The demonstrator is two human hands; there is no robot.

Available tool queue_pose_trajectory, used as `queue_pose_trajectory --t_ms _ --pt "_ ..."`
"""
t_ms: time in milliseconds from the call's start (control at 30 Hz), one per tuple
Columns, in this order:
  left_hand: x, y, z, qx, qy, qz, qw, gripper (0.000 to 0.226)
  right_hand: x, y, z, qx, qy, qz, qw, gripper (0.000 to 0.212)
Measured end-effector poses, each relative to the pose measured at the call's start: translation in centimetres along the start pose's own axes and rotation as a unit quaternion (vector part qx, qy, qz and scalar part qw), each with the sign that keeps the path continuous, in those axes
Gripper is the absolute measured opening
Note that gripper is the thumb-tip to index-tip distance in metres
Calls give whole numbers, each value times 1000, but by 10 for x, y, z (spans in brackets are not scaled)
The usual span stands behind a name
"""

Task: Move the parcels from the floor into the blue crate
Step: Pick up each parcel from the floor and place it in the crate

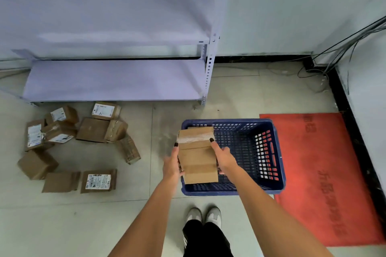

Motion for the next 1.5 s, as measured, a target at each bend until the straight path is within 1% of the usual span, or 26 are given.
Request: queue_pose_trajectory --t_ms 33,67,133,167,233,267,300,333,367,433,500,533,600,667,700,733,767,867,967,1133,1267,1400,1500 --pt "5 6 -1 23 1 -5 1000 53 4 -7 -2 -13 1 8 1000 76" --pt "9 12 -4 50 8 -9 999 46 5 -13 -3 -12 -1 16 1000 71" --pt "15 23 -8 90 25 -5 996 33 10 -23 -7 41 -13 38 998 62" --pt "21 28 -7 103 30 10 994 34 11 -28 -8 71 -20 53 996 53" --pt "27 37 -7 125 28 46 991 49 11 -38 -10 106 -35 69 991 36" --pt "26 41 -6 133 29 57 989 53 12 -44 -14 111 -36 64 991 37" --pt "26 43 -4 141 28 63 988 54 14 -50 -19 114 -38 55 991 43" --pt "24 46 -2 143 28 66 987 53 15 -57 -22 119 -38 42 991 47" --pt "21 50 -1 132 23 67 989 48 17 -63 -26 139 -36 33 989 47" --pt "17 59 3 85 13 54 995 33 19 -73 -34 181 -26 20 983 46" --pt "18 68 9 61 8 21 998 18 23 -81 -41 180 -22 0 983 51" --pt "20 75 12 62 5 9 998 18 26 -87 -46 178 -22 -16 984 50" --pt "26 88 23 116 6 -7 993 25 27 -99 -55 185 -30 -34 982 42" --pt "27 104 34 148 3 -11 989 38 29 -111 -57 197 -35 -22 979 39" --pt "27 112 38 159 0 -7 987 37 31 -117 -59 202 -37 -7 979 42" --pt "29 119 45 159 4 -2 987 31 31 -122 -62 199 -38 7 979 46" --pt "33 126 51 148 12 8 989 30 35 -128 -67 195 -45 18 980 50" --pt "48 143 71 125 20 34 991 43 56 -146 -85 164 -46 46 984 59" --pt "74 151 98 144 19 26 989 45 79 -158 -103 128 -30 64 989 58" --pt "136 159 130 240 64 1 969 45 140 -162 -128 139 -33 25 989 62" --pt "195 163 146 362 79 -16 929 48 199 -158 -143 136 -36 12 990 63" --pt "256 166 171 394 64 2 917 58 263 -152 -163 107 -30 10 994 67" --pt "287 164 190 387 48 0 921 67 302 -145 -174 86 -23 8 996 69"
Point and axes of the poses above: each hand's wrist, its own x-axis towards the middle knuckle, its own y-axis out of the palm, z = x × y, the point moved 4 cm from there along x, towards the middle knuckle, and after that the axes turned 10 degrees about z, right-handed, at the moved point
